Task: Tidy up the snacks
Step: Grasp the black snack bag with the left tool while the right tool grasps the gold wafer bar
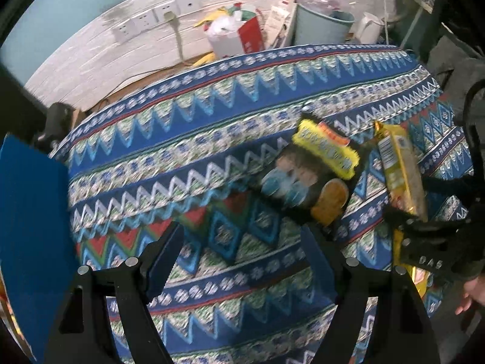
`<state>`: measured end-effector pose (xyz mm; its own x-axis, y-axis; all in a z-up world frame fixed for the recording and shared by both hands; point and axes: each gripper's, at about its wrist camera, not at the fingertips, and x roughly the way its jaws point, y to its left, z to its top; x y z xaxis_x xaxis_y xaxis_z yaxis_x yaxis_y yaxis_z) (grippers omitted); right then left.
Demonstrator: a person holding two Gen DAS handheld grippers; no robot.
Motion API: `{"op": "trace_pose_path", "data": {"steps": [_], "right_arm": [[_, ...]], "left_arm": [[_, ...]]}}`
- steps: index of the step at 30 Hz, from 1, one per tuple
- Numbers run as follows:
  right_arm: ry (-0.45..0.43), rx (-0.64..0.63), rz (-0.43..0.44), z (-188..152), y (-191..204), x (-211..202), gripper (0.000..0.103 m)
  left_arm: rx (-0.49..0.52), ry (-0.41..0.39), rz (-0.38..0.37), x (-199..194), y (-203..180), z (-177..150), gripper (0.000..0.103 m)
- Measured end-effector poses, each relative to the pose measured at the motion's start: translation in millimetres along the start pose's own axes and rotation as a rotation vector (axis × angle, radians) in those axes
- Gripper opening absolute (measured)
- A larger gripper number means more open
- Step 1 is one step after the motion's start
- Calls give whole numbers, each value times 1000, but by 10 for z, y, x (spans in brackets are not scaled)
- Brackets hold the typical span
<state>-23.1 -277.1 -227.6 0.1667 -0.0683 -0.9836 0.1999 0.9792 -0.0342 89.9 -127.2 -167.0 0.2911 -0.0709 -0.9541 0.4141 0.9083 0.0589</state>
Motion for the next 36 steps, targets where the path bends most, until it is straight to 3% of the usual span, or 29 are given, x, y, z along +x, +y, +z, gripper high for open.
{"op": "trace_pose_path", "data": {"steps": [3, 4, 5, 7, 12, 16, 21, 26, 30, 34, 36], "right_arm": [[-33, 1, 18, 263, -41, 59, 64], [-44, -6, 19, 267, -40, 44, 46], [-52, -14, 19, 270, -35, 29, 39], [-71, -12, 21, 306, -78, 9, 32], [-96, -20, -3, 478, -294, 37, 31], [-101, -7, 26, 664, -498, 64, 31], [-100, 42, 63, 789, -744, 51, 35], [-103, 41, 58, 770, -775, 15, 37], [-77, 28, 34, 650, -527, 13, 37], [-88, -7, -13, 613, -455, 59, 37], [-102, -10, -14, 613, -437, 68, 37]], "left_arm": [[16, -16, -20, 7, -83, 100, 81], [20, -21, -32, 15, -114, 147, 82], [23, -23, -42, 28, -135, 184, 84], [31, -29, -65, 56, -184, 250, 86], [84, -24, -102, 170, -350, 380, 86], [127, -24, -130, 234, -408, 409, 86], [177, 11, -103, 397, -487, 400, 87], [163, 30, -110, 491, -495, 424, 88], [143, 24, -120, 513, -463, 427, 88], [166, -4, -110, 460, -437, 408, 66], [156, -4, -118, 431, -424, 404, 60]]}}
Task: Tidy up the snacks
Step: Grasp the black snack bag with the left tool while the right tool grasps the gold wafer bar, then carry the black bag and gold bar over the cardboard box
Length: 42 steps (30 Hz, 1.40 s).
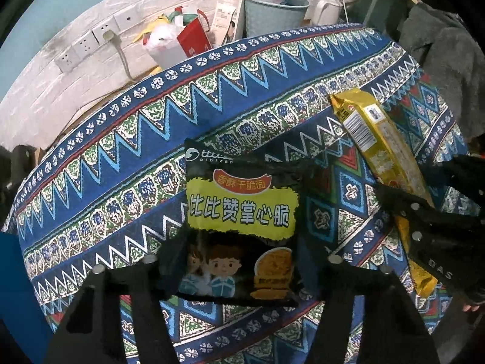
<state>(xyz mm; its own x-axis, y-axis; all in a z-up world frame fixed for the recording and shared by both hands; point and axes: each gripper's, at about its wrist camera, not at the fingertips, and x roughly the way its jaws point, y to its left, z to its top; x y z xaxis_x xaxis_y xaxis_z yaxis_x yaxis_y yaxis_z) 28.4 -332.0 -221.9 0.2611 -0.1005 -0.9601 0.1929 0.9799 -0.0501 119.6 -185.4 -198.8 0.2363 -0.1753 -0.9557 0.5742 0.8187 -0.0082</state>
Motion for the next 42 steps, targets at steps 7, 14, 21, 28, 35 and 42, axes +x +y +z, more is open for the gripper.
{"op": "trace_pose_path", "data": {"steps": [7, 14, 21, 28, 35, 42], "right_arm": [[-30, -18, 4, 17, 152, -112, 30], [-60, -44, 22, -5, 243, -315, 30], [-102, -80, 61, -37, 428, -571, 30], [-150, -126, 91, 61, 672, -888, 30], [-195, -160, 116, 150, 891, -1120, 30], [-243, -199, 150, 231, 1179, -1399, 30]], "left_arm": [[-32, -7, 38, -143, 62, -125, 59], [-55, -34, 61, -438, 120, -270, 59], [-61, -51, 98, -746, 185, -446, 59], [-108, -86, 128, -1066, 344, -613, 59], [-134, -145, 172, -1359, 527, -763, 59], [-171, -180, 196, -1592, 709, -914, 59]]}}
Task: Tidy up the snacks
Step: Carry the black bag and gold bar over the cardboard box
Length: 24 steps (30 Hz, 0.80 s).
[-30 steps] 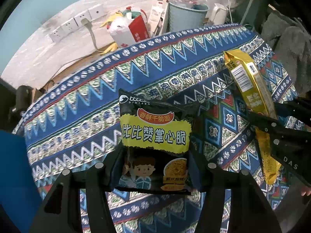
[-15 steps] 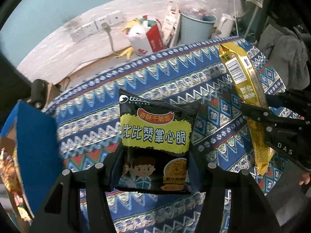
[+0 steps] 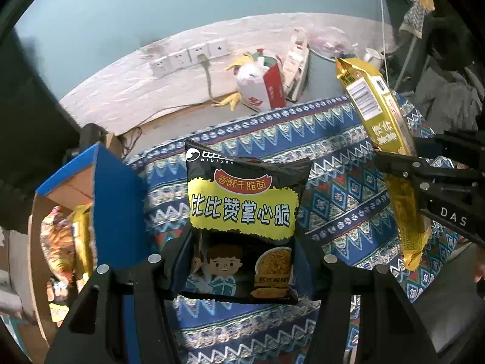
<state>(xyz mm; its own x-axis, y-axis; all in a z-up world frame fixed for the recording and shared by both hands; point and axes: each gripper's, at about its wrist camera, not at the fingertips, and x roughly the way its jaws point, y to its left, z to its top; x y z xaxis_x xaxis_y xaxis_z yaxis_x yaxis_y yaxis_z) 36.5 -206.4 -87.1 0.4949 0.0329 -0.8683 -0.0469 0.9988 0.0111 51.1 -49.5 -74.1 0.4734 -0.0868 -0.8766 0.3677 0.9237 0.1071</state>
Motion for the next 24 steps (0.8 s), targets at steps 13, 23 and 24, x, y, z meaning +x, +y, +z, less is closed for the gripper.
{"op": "trace_pose_path", "data": {"steps": [13, 23, 24], "right_arm": [[-40, -78, 77, 337, 657, -79, 30], [-45, -138, 134, 537, 1177, -104, 30], [-45, -143, 143, 558, 1228, -107, 30]], "left_arm": [[-122, -35, 34, -267, 596, -200, 59], [-218, -58, 53, -426, 1052, -373, 59], [-228, -59, 55, -439, 1097, -393, 59]]}}
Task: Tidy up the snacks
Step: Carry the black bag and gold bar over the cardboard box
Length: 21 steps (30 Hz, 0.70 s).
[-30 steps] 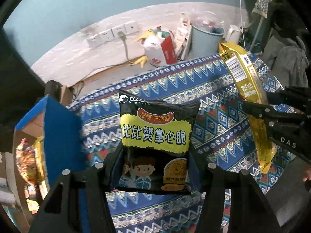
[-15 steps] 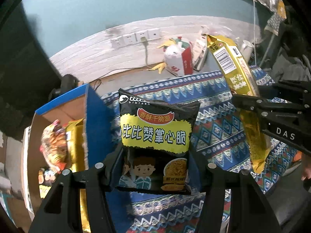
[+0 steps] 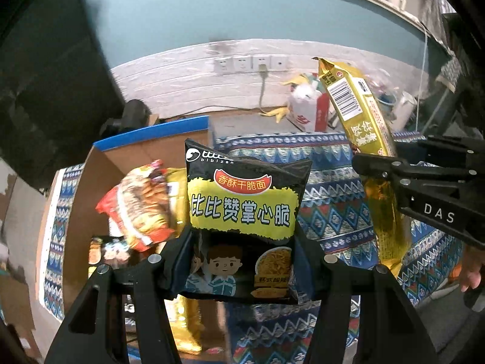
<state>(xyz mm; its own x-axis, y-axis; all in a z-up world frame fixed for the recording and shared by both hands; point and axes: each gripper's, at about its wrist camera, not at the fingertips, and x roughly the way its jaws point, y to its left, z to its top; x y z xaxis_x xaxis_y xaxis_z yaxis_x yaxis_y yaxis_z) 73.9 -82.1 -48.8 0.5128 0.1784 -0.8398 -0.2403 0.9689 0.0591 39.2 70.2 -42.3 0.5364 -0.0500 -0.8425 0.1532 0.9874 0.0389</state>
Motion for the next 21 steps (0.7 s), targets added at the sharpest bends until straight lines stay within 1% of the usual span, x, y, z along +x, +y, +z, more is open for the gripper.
{"op": "trace_pose_path", "data": {"steps": [7, 11, 13, 21], "right_arm": [[-12, -18, 58, 243, 327, 18, 30], [-20, -36, 89, 365, 519, 19, 30], [-24, -52, 97, 436, 636, 35, 30], [-14, -81, 153, 656, 1022, 175, 30]], "left_arm": [[-99, -17, 12, -96, 467, -46, 59], [-155, -12, 16, -129, 714, -104, 59], [-175, -14, 17, -142, 811, -130, 59], [-223, -18, 61, -162, 1132, -221, 59]]}}
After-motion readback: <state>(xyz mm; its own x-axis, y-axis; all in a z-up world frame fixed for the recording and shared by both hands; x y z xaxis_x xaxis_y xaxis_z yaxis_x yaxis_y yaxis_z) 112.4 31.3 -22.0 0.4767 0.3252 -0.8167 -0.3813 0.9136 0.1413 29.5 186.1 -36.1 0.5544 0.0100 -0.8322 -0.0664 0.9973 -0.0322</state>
